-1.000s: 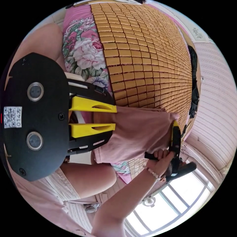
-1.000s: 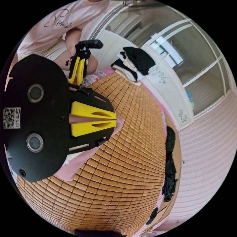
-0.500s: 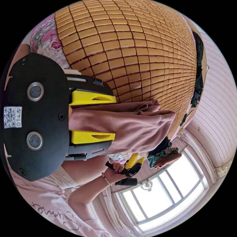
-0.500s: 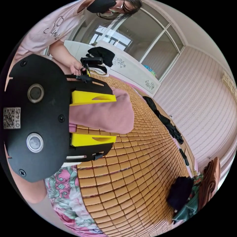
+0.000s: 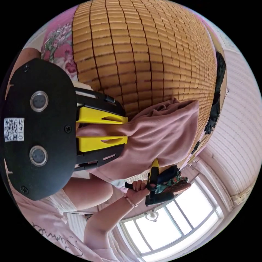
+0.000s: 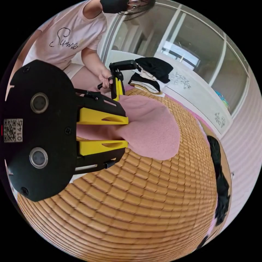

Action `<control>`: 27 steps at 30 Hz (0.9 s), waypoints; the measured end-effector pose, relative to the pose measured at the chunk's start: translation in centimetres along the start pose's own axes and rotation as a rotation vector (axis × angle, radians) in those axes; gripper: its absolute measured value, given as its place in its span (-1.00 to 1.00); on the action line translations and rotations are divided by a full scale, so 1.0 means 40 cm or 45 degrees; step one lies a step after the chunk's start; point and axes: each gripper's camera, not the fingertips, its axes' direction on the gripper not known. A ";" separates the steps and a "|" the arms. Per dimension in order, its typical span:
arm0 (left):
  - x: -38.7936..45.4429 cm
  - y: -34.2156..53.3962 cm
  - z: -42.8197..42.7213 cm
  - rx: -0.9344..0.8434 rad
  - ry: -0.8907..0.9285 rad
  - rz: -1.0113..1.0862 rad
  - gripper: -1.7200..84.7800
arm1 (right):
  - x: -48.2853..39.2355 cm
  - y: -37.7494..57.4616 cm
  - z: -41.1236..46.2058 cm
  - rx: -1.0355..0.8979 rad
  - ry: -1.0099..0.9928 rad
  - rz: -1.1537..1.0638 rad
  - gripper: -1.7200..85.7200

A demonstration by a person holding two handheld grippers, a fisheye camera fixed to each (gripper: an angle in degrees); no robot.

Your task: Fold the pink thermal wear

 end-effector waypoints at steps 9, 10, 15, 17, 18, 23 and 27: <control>-0.261 -0.154 -0.148 0.116 -0.871 -0.049 -0.80 | -0.305 -0.631 0.428 -0.231 0.179 -0.402 -0.76; -0.320 -0.190 -0.162 0.136 -0.967 -0.120 -0.80 | -0.331 -0.709 0.475 -0.198 0.157 -0.372 -0.75; -0.482 -0.332 -0.257 0.285 -1.356 -0.491 -0.85 | -0.454 -0.883 0.538 0.071 0.009 -0.352 -0.76; -0.461 -0.342 -0.301 0.415 -1.363 -0.475 -0.86 | -0.480 -0.852 0.544 0.002 0.025 -0.507 -0.76; -0.438 -0.328 -0.318 0.503 -1.320 -0.438 -0.87 | -0.480 -0.836 0.548 -0.030 0.047 -0.538 -0.77; -0.386 -0.263 -0.249 0.472 -0.985 -0.369 -0.87 | -0.449 -0.704 0.562 -0.165 0.177 -0.571 -0.78; -0.419 -0.276 -0.128 0.282 -1.057 -0.384 -0.89 | -0.471 -0.714 0.598 -0.164 0.122 -0.487 -0.81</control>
